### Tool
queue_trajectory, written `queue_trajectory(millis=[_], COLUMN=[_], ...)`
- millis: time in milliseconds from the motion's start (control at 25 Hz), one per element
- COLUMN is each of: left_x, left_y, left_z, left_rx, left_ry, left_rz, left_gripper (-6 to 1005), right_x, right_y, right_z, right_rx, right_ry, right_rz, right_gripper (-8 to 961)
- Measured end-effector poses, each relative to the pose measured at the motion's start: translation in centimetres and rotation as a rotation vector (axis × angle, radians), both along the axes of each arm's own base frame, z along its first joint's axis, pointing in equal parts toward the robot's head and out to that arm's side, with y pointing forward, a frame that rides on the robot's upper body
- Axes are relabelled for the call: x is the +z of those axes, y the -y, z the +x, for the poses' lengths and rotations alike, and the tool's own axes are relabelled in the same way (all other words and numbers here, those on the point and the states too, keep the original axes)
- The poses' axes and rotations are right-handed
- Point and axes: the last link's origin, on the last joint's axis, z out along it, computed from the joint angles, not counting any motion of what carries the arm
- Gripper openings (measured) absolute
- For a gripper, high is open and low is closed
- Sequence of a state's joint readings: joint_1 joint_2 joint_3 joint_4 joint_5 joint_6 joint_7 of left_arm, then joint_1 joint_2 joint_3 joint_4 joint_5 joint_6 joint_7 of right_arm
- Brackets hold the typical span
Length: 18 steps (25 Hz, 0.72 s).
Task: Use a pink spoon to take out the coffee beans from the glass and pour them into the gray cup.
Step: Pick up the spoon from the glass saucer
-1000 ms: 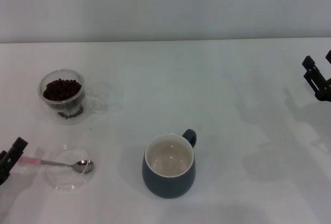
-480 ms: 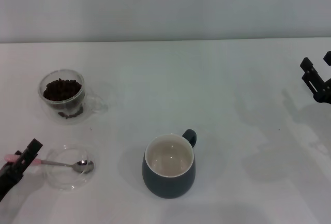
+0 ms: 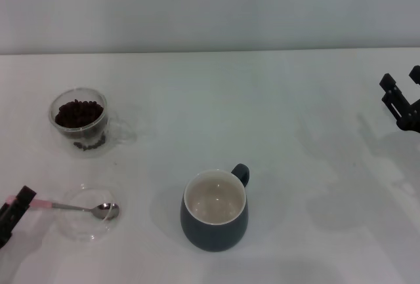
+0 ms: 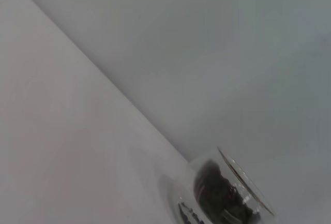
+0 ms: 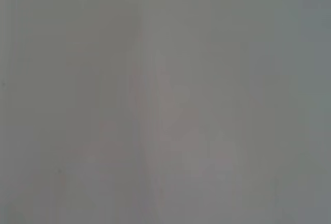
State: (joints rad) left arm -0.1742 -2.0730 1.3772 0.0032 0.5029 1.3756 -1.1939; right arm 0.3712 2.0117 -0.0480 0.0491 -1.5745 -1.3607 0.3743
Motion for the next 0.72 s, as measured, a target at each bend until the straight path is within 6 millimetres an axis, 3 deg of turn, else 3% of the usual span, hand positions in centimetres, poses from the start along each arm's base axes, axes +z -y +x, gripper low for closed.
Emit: queue_trajectory(millis=[720], left_x=[0.07], left_y=[-0.8], left_z=[0.21], left_rx=[0.005], left_ry=[0.034], left_rz=[-0.007], left_gripper=[875], right_x=[-0.34], right_y=[0.21], right_z=[0.0], right_rx=[-0.006], right_ry=[-0.009], right_rz=[-0.008], right_gripper=[617])
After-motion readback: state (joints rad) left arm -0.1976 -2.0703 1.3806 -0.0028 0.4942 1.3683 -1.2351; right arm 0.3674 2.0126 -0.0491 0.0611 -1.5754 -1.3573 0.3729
